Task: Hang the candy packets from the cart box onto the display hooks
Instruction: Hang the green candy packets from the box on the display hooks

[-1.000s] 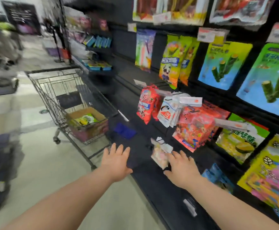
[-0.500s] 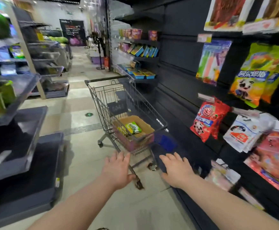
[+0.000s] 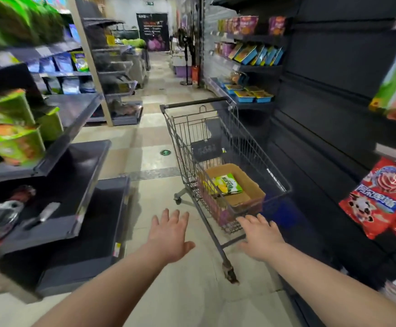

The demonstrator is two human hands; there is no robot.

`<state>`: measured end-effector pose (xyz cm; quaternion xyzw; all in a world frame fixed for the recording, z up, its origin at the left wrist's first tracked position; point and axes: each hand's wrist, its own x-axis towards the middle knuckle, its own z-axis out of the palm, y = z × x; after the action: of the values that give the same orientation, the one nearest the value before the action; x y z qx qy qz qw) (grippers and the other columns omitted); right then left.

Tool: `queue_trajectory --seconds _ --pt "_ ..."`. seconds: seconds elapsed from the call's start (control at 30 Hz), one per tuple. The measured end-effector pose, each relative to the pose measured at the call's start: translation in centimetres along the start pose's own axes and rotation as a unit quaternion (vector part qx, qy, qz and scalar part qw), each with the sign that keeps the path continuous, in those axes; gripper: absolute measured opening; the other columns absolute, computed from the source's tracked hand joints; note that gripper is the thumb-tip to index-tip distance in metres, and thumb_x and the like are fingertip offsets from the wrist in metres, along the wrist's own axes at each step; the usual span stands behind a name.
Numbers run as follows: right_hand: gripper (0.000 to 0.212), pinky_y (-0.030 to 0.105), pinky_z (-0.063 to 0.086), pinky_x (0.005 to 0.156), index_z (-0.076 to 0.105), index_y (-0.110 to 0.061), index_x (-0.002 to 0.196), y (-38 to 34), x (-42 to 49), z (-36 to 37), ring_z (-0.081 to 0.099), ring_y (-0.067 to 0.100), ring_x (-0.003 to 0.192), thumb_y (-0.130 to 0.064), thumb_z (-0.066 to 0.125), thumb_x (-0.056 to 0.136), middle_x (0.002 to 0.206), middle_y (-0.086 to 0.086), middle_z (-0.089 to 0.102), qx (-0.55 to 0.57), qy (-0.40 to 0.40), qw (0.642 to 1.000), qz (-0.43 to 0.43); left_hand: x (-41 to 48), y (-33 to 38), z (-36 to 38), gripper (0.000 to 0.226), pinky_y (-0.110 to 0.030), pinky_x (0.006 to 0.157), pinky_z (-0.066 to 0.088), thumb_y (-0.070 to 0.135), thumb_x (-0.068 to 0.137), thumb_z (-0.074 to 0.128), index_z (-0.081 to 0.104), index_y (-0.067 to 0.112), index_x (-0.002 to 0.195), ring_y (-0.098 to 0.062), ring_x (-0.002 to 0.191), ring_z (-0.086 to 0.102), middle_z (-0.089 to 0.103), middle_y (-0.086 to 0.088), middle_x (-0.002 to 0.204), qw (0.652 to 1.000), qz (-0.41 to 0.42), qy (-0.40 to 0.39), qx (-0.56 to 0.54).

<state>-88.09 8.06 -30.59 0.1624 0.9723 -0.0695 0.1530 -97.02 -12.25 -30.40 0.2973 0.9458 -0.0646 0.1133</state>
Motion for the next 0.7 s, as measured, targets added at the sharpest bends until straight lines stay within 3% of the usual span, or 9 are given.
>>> queue_trajectory --seconds 0.37,0.7 --pt "0.061 0.051 0.018 0.116 0.026 -0.027 0.146 5.2 13.7 -3.3 0.018 0.028 0.145 -0.041 0.049 0.092 0.153 0.001 0.031 0.019 -0.022 1.000 -0.010 13.7 1.1 -2.5 0.076 -0.046 0.118 0.016 0.054 0.095 0.043 0.010 0.019 0.154 -0.029 0.150 0.007 0.013 -0.007 0.162 1.000 0.007 -0.019 -0.007" --pt "0.064 0.052 0.018 0.117 0.022 -0.028 0.149 2.7 23.4 -4.1 0.018 0.027 0.146 -0.041 0.050 0.092 0.154 0.000 0.031 0.027 -0.046 0.998 0.023 23.4 -4.9 -2.1 0.073 -0.043 0.118 0.018 0.053 0.095 0.042 0.015 0.019 0.154 -0.027 0.149 0.011 0.016 -0.006 0.161 0.998 0.040 -0.040 -0.005"
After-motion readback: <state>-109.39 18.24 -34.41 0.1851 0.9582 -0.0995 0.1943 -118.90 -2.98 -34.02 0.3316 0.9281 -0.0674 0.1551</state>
